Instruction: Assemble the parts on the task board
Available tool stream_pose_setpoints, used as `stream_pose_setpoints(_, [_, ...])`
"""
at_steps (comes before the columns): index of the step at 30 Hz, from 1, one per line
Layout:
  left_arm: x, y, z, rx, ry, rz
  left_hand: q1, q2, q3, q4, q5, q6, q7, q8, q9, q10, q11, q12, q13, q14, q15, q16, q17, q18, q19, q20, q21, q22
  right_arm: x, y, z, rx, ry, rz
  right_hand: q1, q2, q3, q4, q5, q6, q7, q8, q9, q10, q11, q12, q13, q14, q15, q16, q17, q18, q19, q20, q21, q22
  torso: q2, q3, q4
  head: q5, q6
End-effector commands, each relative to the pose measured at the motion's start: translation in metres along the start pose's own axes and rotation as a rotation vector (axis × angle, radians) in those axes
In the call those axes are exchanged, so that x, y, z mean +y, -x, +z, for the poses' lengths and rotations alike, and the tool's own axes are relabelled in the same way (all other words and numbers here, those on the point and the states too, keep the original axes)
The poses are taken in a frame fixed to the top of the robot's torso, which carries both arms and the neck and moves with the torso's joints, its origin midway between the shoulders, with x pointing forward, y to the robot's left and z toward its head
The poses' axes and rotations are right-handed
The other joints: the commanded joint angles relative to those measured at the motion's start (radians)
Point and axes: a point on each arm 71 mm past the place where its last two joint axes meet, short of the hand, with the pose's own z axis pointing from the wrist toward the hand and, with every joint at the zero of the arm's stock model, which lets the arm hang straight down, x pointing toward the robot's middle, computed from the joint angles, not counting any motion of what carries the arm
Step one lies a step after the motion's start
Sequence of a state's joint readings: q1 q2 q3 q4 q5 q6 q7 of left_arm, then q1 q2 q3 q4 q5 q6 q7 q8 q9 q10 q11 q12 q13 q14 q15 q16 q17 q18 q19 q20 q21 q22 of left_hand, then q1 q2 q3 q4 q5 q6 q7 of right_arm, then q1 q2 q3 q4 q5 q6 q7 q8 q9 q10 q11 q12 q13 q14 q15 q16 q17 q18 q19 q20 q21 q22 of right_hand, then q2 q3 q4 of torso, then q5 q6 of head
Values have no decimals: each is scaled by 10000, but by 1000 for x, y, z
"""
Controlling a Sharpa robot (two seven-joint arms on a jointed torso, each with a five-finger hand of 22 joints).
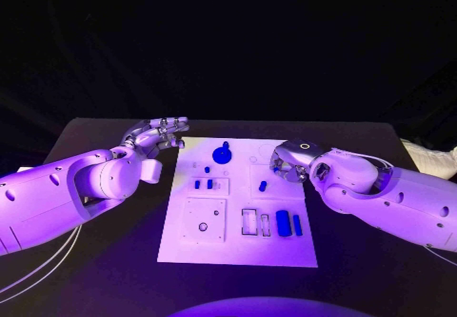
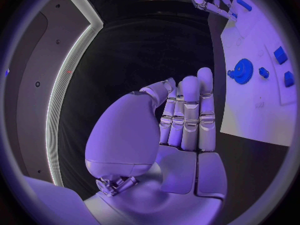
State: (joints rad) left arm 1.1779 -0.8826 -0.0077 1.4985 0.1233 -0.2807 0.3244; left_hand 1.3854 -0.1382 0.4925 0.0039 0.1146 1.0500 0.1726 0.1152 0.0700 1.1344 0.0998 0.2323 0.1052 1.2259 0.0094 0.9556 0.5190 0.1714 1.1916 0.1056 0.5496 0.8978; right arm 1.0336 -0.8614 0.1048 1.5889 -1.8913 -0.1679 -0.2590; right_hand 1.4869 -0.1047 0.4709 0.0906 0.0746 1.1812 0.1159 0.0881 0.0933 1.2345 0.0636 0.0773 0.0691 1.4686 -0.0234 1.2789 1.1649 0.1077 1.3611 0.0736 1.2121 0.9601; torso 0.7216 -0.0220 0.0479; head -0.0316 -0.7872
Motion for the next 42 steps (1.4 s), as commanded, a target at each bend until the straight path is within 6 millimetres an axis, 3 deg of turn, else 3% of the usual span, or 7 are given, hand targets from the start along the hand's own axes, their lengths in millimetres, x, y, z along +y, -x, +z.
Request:
stream_pose_setpoints(1, [-1, -2, 0, 227, -45, -6, 113, 23, 0, -79, -18, -57, 18, 48, -9, -62, -27, 34, 11, -49, 0, -60, -9, 116, -24, 29, -33, -16, 4, 5, -2, -456, 137, 193, 31, 99, 13, -57, 10, 33, 6, 33, 17, 170, -99, -26, 12, 387, -70, 34, 3, 29, 58, -17, 46, 12, -4, -3, -10, -17, 8])
stream_pose_setpoints(9, [-1, -2, 1, 223, -51, 0, 113, 23, 0, -79, -18, -57, 18, 48, -9, -62, -27, 34, 11, -49, 0, -60, -9, 116, -24, 29, -33, -16, 1, 19, -8, -849, 60, 736, 2, 82, 34, -81, -4, 25, 23, 20, 20, 161, -86, -52, 5, 390, -62, 46, 14, 24, 65, -15, 63, 36, -3, -7, -4, -28, 68])
stream_pose_setpoints(14, [-1, -2, 1, 229, -59, -1, 128, 33, 0, -95, -17, -63, 23, 51, -10, -74, -24, 45, 12, -52, 0, -61, -15, 115, -21, 27, -37, -18, 7, 28, -13, -1091, 245, 1084, -12, 83, 62, -104, -16, 20, 42, 11, 23, 158, -77, -70, 1, 396, -55, 70, 41, 20, 72, -14, 78, 58, -1, -15, 12, 58, 66])
stream_pose_setpoints(20, [-1, -2, 1, 239, -64, -4, 131, 40, 2, -99, -16, -65, 25, 51, -10, -79, -22, 48, 12, -52, 1, -61, -17, 115, -20, 26, -38, -19, 32, 36, -16, -1343, 948, 1594, -11, 86, 109, -147, -16, 16, 63, -1, 27, 158, -65, -88, -2, 399, -45, 80, 45, 18, 79, -15, 95, 81, 5, -12, 9, 139, 85])
stream_pose_setpoints(26, [0, -4, 1, 276, -65, -16, 131, 40, 2, -99, -16, -65, 25, 51, -10, -79, -22, 48, 12, -52, 1, -61, -17, 115, -20, 26, -38, -19, 65, 38, -17, -1355, 1801, 2057, -12, 86, 149, -186, -4, 9, 81, -14, 30, 155, -53, -103, -5, 400, -37, 83, 42, 19, 78, -15, 98, 79, -1, -23, 10, 340, 71])
stream_pose_setpoints(36, [1, -9, 3, 410, -53, -55, 143, 51, 5, -112, -15, -73, 29, 52, -11, -91, -19, 56, 12, -54, 2, -62, -23, 114, -18, 25, -41, -21, 111, 17, -11, -816, 2860, 2790, -25, 95, 213, -246, 25, -12, 110, -38, 33, 137, -31, -126, -10, 398, -22, 79, 23, 24, 65, -12, 89, 55, 4, -25, 10, 767, -37])
stream_pose_setpoints(42, [2, -12, 4, 490, -42, -77, 143, 51, 5, -112, -15, -73, 29, 52, -11, -91, -19, 56, 12, -54, 2, -62, -23, 114, -18, 25, -41, -21, 129, -3, -8, -501, 3221, 2714, -31, 99, 244, -278, 44, -23, 121, -50, 35, 127, -22, -133, -13, 397, -15, 81, 20, 24, 61, -9, 87, 49, 8, -24, -3, 866, -124])
